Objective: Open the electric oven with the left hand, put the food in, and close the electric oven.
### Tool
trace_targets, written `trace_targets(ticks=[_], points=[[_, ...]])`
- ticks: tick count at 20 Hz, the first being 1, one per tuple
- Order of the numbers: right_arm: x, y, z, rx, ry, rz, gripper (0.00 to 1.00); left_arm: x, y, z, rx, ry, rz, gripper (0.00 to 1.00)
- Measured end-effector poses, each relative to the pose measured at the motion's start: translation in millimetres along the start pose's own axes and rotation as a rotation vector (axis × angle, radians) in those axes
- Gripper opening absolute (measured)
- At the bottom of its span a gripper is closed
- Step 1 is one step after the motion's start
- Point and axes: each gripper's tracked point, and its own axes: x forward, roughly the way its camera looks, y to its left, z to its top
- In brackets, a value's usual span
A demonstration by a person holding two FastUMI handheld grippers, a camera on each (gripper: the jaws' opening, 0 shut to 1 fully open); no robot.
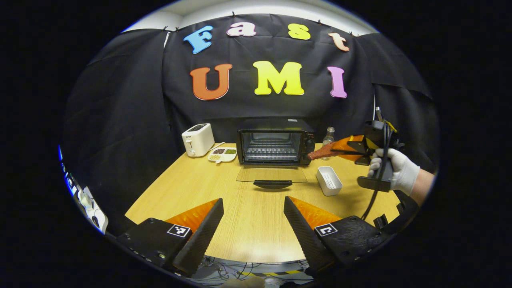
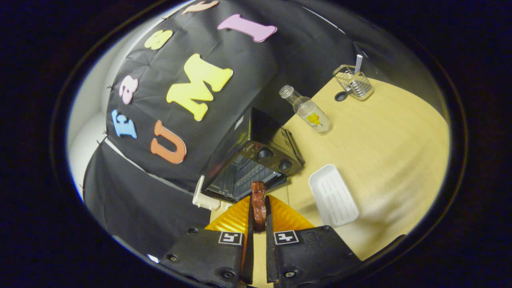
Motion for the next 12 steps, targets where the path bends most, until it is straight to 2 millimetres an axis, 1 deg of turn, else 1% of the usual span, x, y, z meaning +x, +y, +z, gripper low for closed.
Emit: trace_targets(ticks=[2, 4, 6, 7, 9, 12], points=[[20, 9, -21, 0.048, -0.003, 0.004, 0.16, -6, 12, 3, 0.036, -0.008, 0.008, 0.97], [42, 15, -27, 0.084, -0.036, -0.003, 0.16, -8, 20, 10, 0.04, -0.022, 0.016, 0.96], [66, 20, -25, 0.128, -0.097, -0.006, 0.16, -9, 27, 16, 0.031, -0.036, 0.032, 0.97], [81, 22, -28, 0.145, -0.12, -0.011, 0.16, -7, 33, 22, 0.039, -0.054, 0.049, 0.97], [110, 26, -32, 0.17, -0.145, -0.017, 0.15, 1, 43, 21, 0.058, -0.044, 0.07, 0.96], [156, 34, -37, 0.203, -0.168, -0.025, 0.16, 13, 57, 26, 0.074, -0.025, 0.094, 0.97]])
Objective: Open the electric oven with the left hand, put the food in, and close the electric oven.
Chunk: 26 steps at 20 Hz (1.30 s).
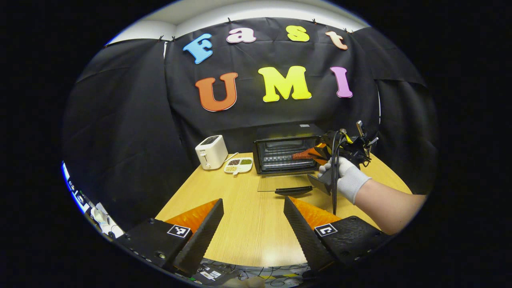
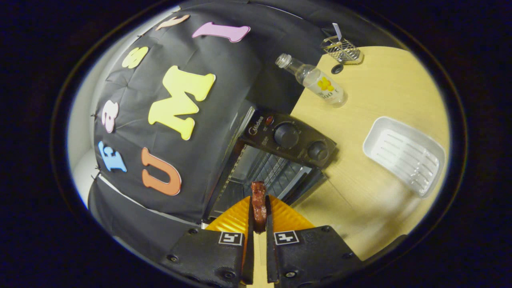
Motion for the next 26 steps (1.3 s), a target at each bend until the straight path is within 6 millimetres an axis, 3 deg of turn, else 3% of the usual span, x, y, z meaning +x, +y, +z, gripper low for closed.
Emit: trace_targets(ticks=[5, 10, 16, 20, 21, 22, 26], points=[[62, 12, -19, -0.032, -0.008, -0.022, 0.16, 29, 25, 1, -0.004, 0.026, 0.082, 0.97], [94, 8, -14, -0.115, -0.054, -0.052, 0.16, 44, 35, -9, -0.021, 0.064, 0.099, 0.97], [100, -12, -8, -0.271, -0.098, -0.138, 0.2, 60, 41, -12, -0.04, 0.081, 0.107, 0.97], [96, -23, -7, -0.415, -0.092, -0.214, 0.31, 63, 35, -9, -0.038, 0.067, 0.094, 0.96], [93, -27, -6, -0.474, -0.09, -0.23, 0.51, 63, 34, -9, -0.039, 0.068, 0.091, 0.96], [92, -26, -8, -0.526, -0.085, -0.231, 0.56, 62, 34, -9, -0.039, 0.068, 0.088, 0.96], [95, -14, -19, -0.727, -0.054, -0.206, 0.6, 61, 35, -13, -0.053, 0.076, 0.091, 0.97]])
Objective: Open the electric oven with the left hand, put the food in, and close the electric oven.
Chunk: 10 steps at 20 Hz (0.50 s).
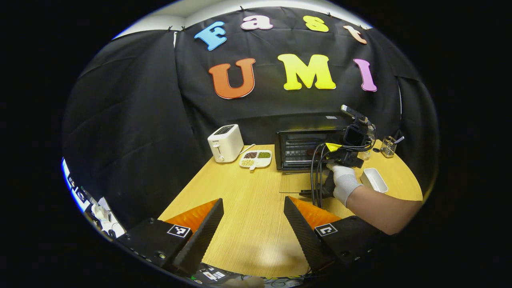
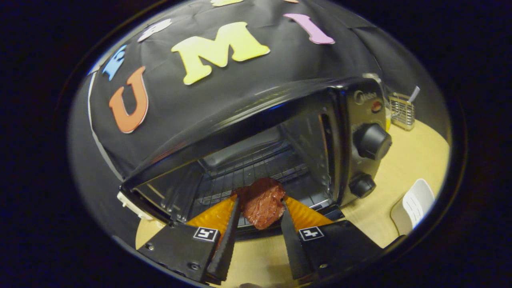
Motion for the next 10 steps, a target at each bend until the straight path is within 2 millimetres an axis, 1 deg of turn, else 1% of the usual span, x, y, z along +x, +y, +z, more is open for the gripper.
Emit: trace_targets(ticks=[1, 2, 3, 4, 5, 6, 8, 9, 10], points=[[-1, 1, -4, -0.036, 0.008, -0.007, 0.61, -2, 0, 0, -0.003, -0.003, -0.001, 0.97], [-4, -4, -6, -0.063, 0.014, -0.022, 0.6, -2, 0, 2, -0.003, -0.007, -0.001, 0.97], [-5, -8, -8, -0.082, 0.019, -0.03, 0.65, -2, 0, 2, -0.001, -0.011, 0.003, 0.97], [-5, -12, -10, -0.097, 0.031, -0.044, 0.67, -3, 1, 2, -0.003, -0.01, 0.003, 0.96], [-7, -17, -13, -0.135, 0.039, -0.046, 0.73, -4, 4, 3, -0.007, -0.007, 0.003, 0.97], [-9, -17, -14, -0.152, 0.04, -0.037, 0.75, -5, 2, 1, -0.012, -0.006, 0.001, 0.96], [-16, -13, -11, -0.159, 0.033, -0.011, 0.76, -8, 0, 0, -0.01, -0.011, 0.0, 0.97], [-16, -12, -13, -0.162, 0.031, 0.003, 0.76, -8, 0, 0, -0.007, -0.015, 0.0, 0.97], [-15, -8, -10, -0.181, 0.018, 0.019, 0.78, -9, 0, -1, -0.004, -0.018, -0.003, 0.97]])
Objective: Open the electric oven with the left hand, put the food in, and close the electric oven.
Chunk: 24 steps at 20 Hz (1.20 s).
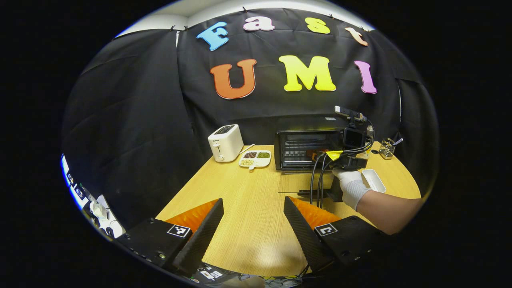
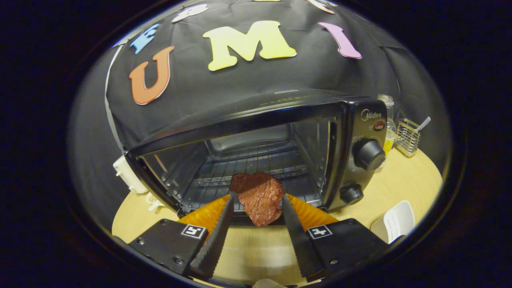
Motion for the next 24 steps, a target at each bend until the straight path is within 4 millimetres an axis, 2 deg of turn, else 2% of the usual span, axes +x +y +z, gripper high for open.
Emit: trace_targets(ticks=[1, 2, 4, 6, 9, 10, 12, 14, 18, 22, 24], points=[[3, 3, -1, -0.019, 0.019, 0.01, 0.87, -1, -1, 0, 0.005, 0.001, -0.001, 0.97], [5, 11, -1, -0.032, 0.029, 0.044, 1.0, -2, -1, 2, 0.01, -0.003, -0.004, 0.97], [4, 11, 3, -0.049, 0.008, 0.05, 1.0, -8, 0, 3, 0.016, -0.013, 0.0, 0.97], [-7, 7, 5, -0.02, -0.006, 0.047, 1.0, -16, 1, 4, 0.014, -0.025, 0.006, 0.96], [-31, -3, 9, 0.002, -0.009, 0.042, 1.0, -26, 1, 4, 0.008, -0.031, 0.011, 0.97], [-43, -7, 16, -0.014, -0.027, 0.042, 1.0, -31, 0, 5, 0.005, -0.04, 0.01, 0.96], [-72, -13, 32, -0.017, -0.062, 0.065, 1.0, -41, -3, 12, 0.006, -0.067, 0.007, 0.97], [-114, -22, 56, -0.055, -0.101, 0.075, 1.0, -51, -9, 18, 0.002, -0.104, -0.009, 0.97], [-207, -44, 90, -0.145, -0.131, 0.153, 1.0, -75, -22, 29, 0.0, -0.183, -0.049, 0.97], [-298, -106, 128, -0.232, -0.224, 0.138, 1.0, -83, -44, 37, 0.0, -0.247, -0.103, 0.97], [-330, -138, 140, -0.271, -0.271, 0.121, 1.0, -78, -54, 46, -0.022, -0.267, -0.097, 0.96]])
